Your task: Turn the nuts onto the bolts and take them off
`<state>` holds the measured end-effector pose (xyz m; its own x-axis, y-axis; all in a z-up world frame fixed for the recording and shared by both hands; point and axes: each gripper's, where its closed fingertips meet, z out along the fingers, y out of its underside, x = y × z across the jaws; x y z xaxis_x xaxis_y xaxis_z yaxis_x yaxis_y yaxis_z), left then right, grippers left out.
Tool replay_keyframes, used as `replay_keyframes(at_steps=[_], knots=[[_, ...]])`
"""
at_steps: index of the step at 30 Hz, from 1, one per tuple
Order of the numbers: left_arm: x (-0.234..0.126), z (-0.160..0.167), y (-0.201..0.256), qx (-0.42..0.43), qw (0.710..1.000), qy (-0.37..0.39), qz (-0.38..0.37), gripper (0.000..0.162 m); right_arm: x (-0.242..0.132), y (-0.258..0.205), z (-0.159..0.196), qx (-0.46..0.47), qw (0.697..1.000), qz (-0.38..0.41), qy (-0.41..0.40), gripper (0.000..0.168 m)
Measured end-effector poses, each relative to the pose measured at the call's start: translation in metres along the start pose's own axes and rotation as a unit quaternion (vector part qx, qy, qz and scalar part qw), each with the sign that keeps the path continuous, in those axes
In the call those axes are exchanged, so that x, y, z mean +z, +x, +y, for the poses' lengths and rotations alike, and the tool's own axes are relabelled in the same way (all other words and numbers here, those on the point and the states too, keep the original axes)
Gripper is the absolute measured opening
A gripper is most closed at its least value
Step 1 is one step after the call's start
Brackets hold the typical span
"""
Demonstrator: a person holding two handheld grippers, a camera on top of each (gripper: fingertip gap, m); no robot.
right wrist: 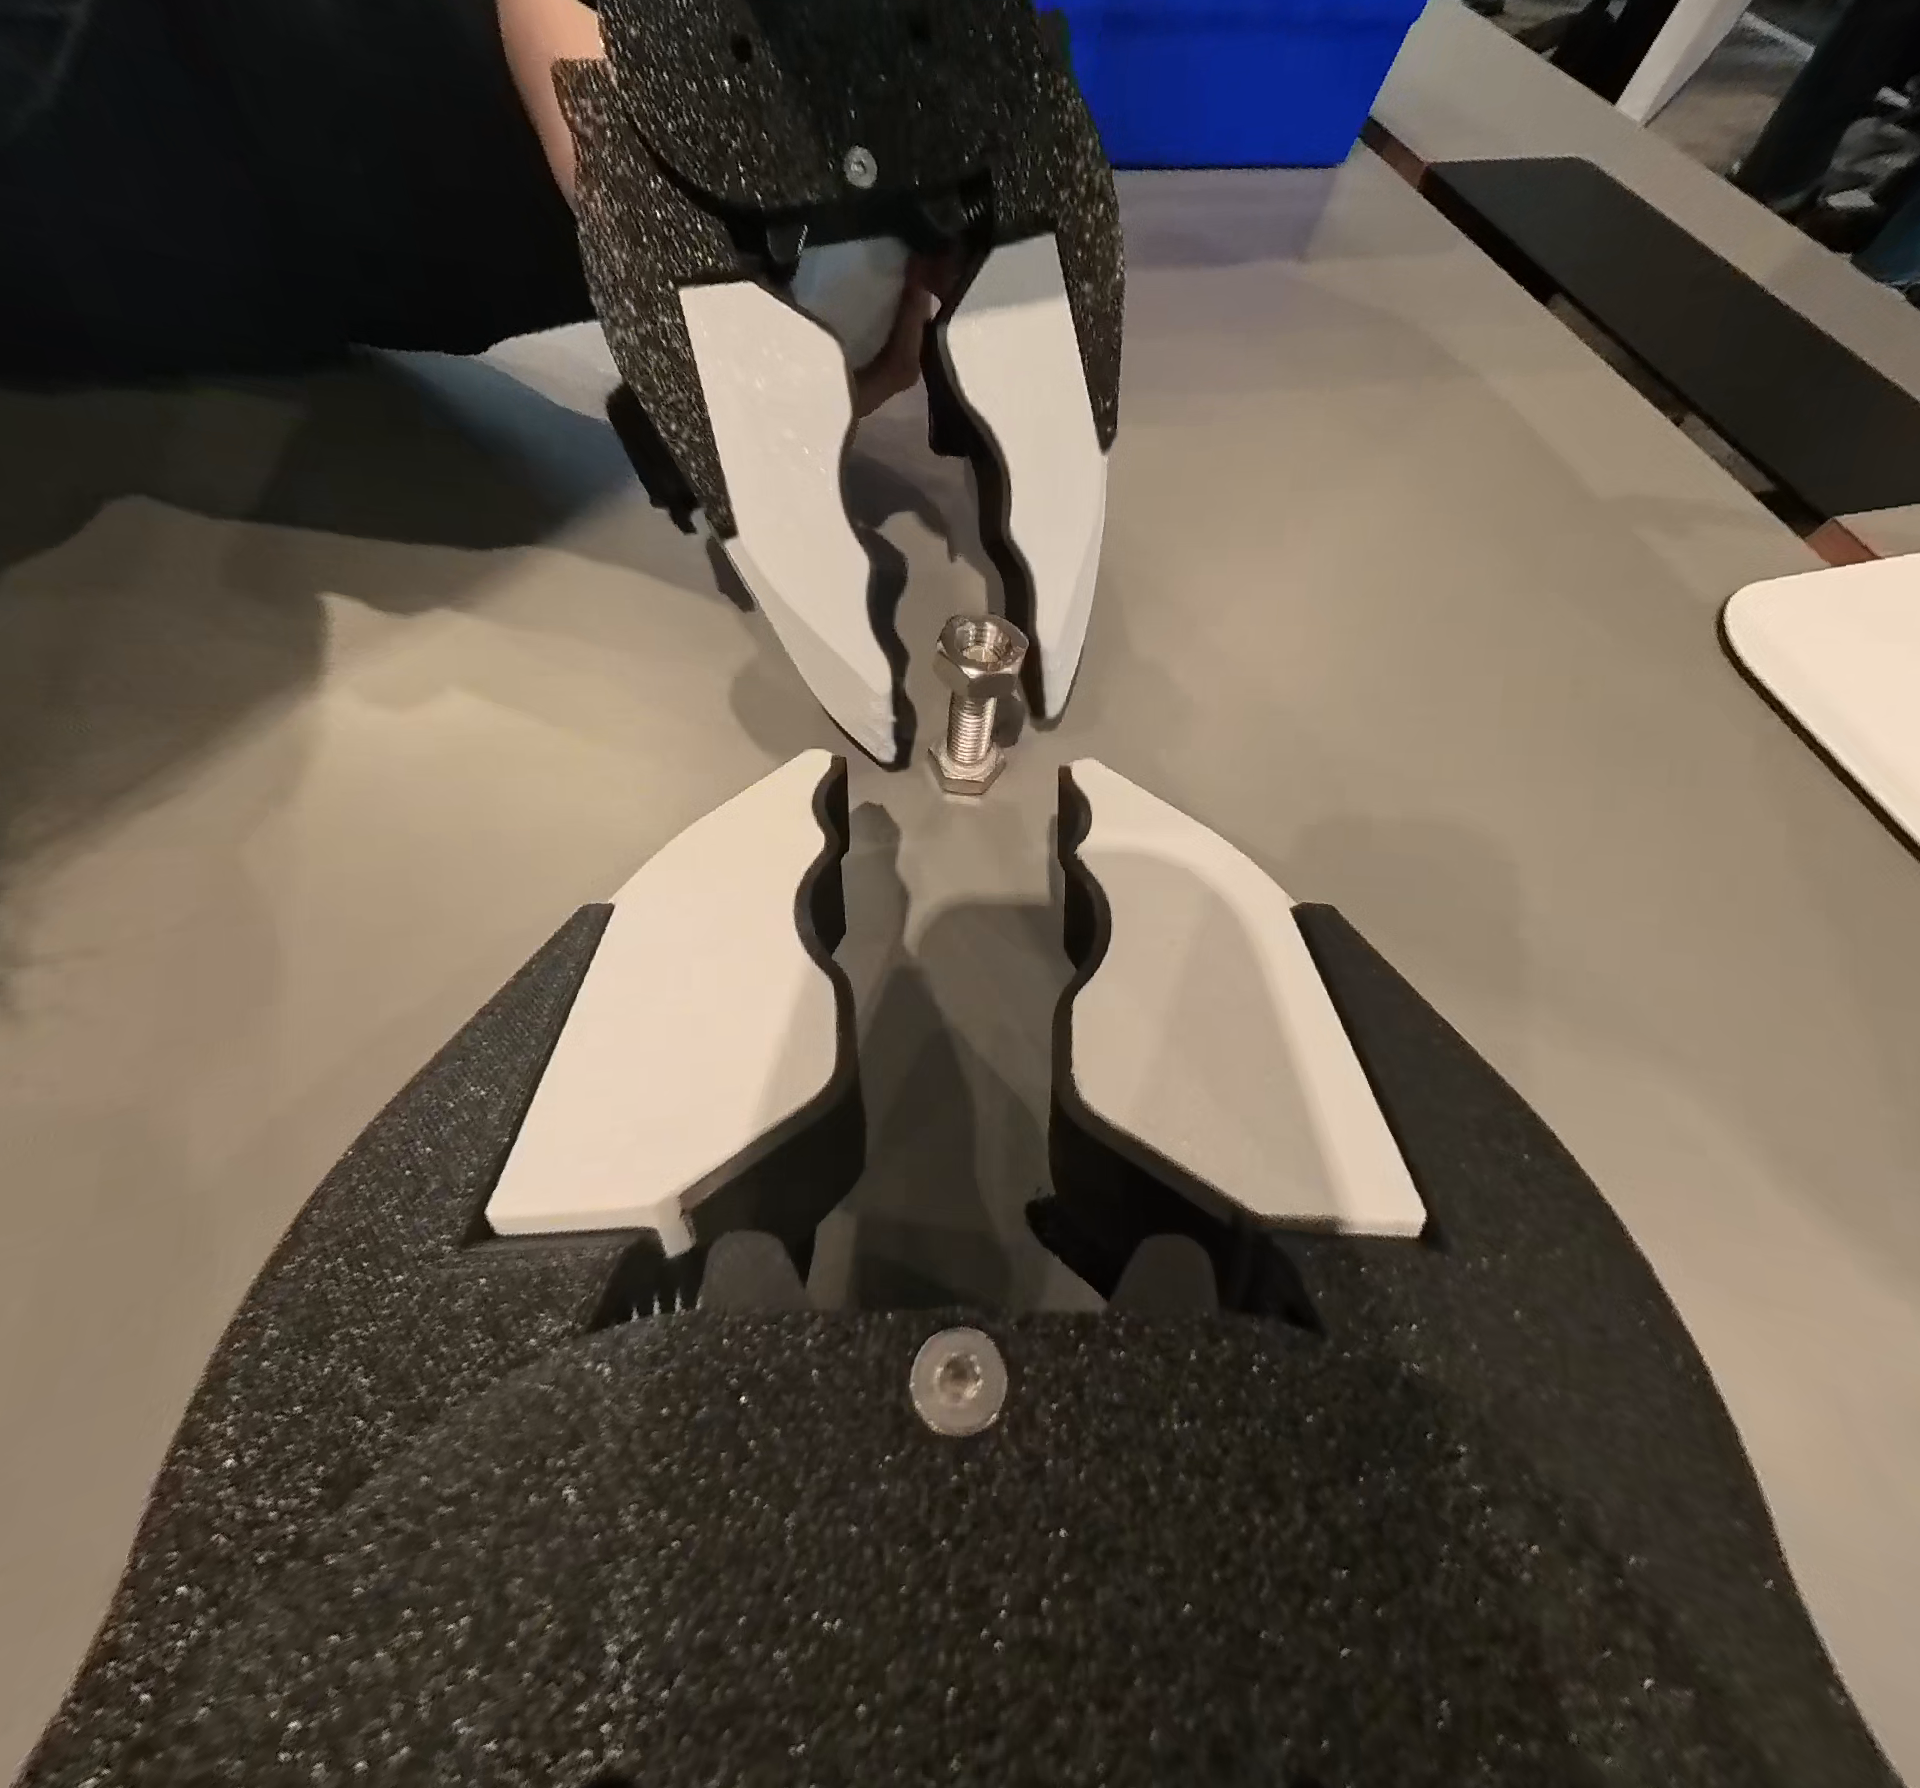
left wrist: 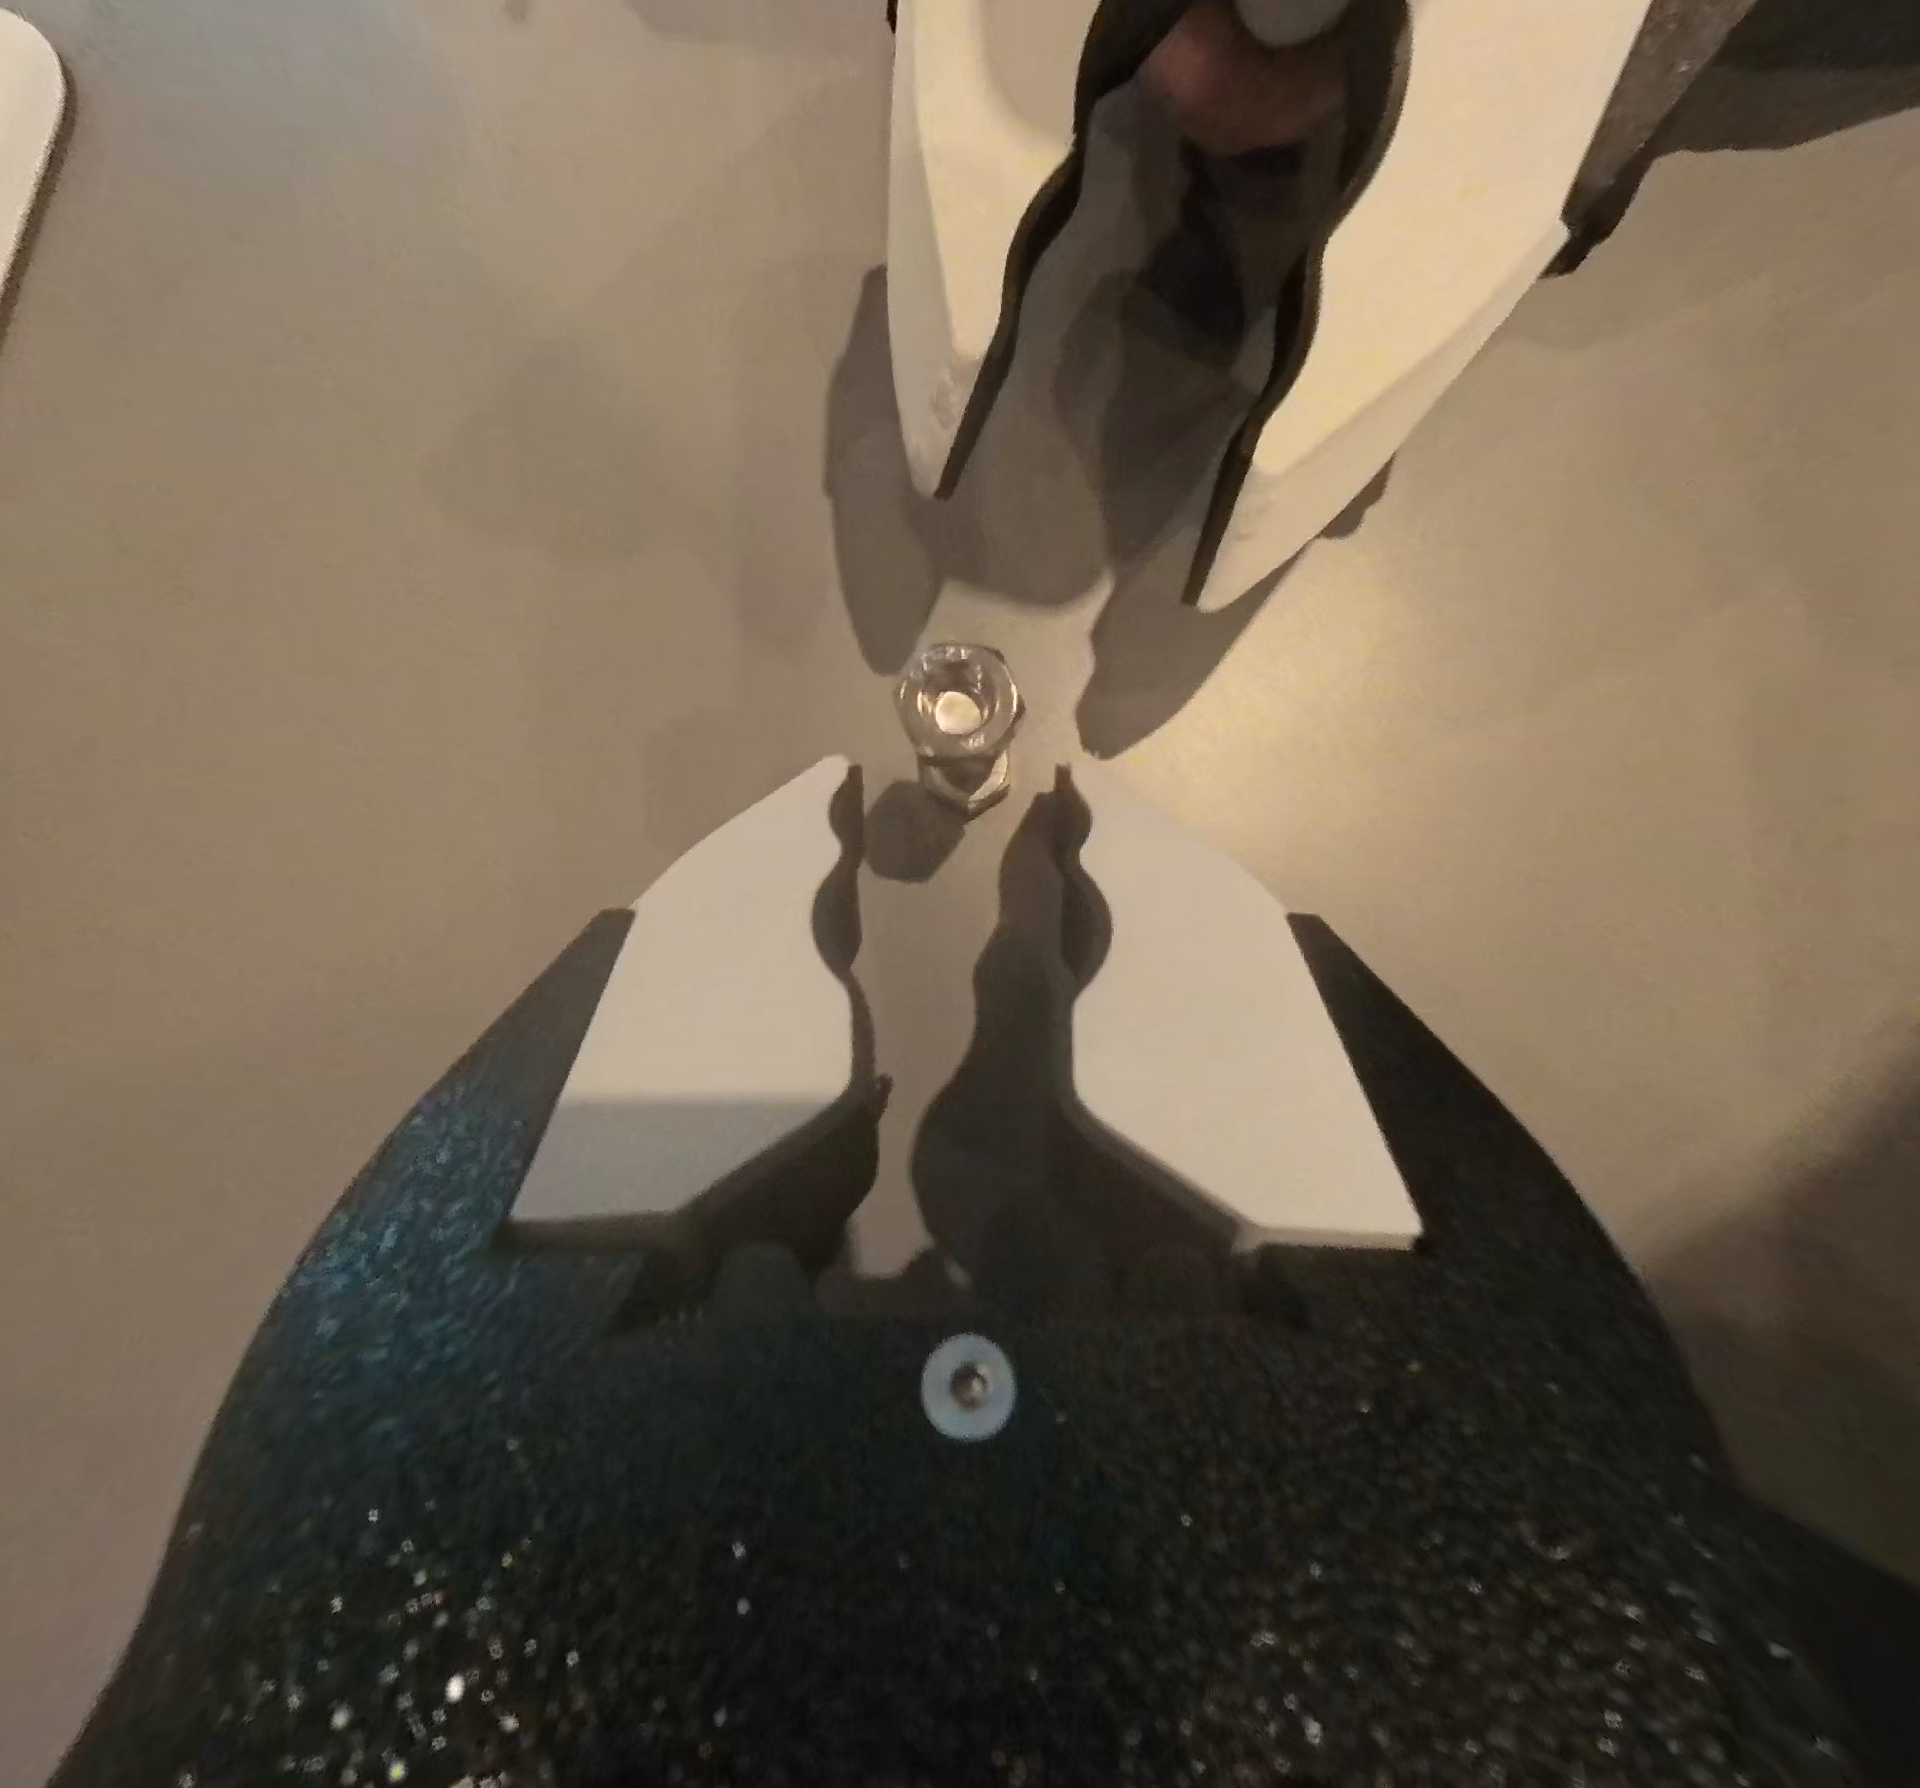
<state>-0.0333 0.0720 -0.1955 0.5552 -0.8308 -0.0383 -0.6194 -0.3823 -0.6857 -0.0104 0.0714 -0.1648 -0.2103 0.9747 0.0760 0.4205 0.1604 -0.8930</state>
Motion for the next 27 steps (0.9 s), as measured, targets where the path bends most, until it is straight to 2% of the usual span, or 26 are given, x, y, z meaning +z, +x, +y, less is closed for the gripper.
replay_keyframes(at_steps=[10, 16, 27], knots=[[0.007, 0.001, -0.001, 0.021, 1.000, -0.016, 0.005, 0.029, 0.000, 0.000, -0.001, -0.003, 1.000, 0.000, 0.003, 0.038], [0.006, 0.002, 0.002, 0.022, 1.000, -0.017, 0.014, 0.017, 0.001, -0.004, -0.005, 0.000, 1.000, -0.009, 0.011, 0.039], [0.006, 0.002, 0.002, 0.010, 1.000, -0.012, 0.016, 0.016, 0.006, -0.006, -0.010, 0.009, 1.000, -0.017, 0.024, 0.045]])
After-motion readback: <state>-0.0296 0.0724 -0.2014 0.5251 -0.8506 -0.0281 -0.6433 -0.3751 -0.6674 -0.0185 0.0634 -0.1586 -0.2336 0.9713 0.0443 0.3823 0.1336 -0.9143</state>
